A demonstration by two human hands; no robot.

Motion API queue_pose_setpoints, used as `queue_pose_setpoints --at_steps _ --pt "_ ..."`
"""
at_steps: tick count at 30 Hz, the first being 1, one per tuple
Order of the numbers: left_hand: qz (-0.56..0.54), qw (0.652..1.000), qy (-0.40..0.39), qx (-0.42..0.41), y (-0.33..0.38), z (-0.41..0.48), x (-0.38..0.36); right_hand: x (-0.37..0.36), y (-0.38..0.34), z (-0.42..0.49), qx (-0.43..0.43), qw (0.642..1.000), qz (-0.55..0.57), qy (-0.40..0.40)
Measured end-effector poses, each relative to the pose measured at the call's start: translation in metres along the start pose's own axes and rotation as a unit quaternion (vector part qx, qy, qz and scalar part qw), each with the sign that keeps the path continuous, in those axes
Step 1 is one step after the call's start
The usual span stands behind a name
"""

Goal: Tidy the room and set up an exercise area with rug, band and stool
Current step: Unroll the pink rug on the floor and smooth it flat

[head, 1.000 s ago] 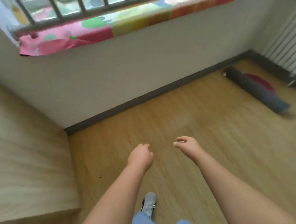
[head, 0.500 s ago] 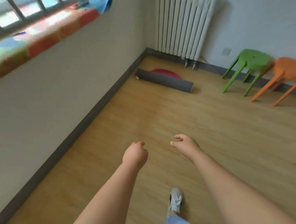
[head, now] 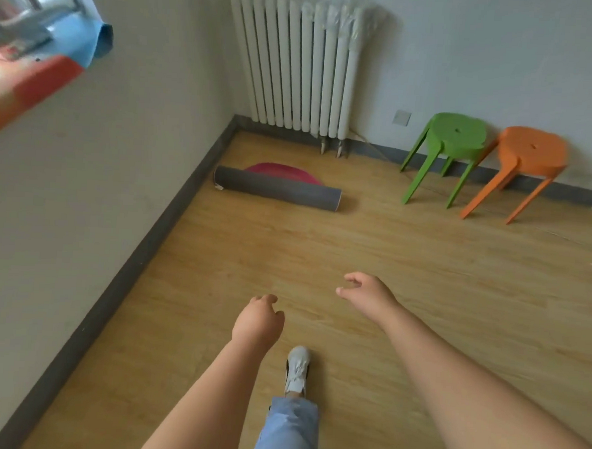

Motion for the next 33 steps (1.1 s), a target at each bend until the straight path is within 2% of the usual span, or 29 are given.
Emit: queue_pose_setpoints --at_steps 11,18,26,30,33 --pt "0.036 0.999 -0.027 -0.025 0.134 0.180 0.079 0.122 -0.071 0.137 -0.036 0.999 0.028 0.018" --pt "0.014 0.998 -0.039 -0.047 0.249 0.282 0.081 0.212 -0.091 0.235 -0.033 0.999 0.025 -0.004" --pt "-0.041 0.998 -0.001 0.054 0.324 0.370 0.093 0.325 -0.137 0.372 0.013 0.994 -0.078 -0.074" --pt "-0.058 0.996 0.008 0.067 0.334 0.395 0.099 0.349 -0.167 0.412 0.039 0.991 -0.108 -0.066" --pt "-0.088 0.990 0.016 0.110 0.338 0.432 0.107 0.354 -0.199 0.458 0.060 0.980 -0.155 -0.105"
Point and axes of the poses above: each hand's wrist, its own z-axis towards the middle knuckle, its own x-axis out of the back of the hand, y = z × x, the point moved 3 cm from there along z, towards the middle knuckle, and after that the axes turned 4 degrees about -y, right-handed, at the moved point
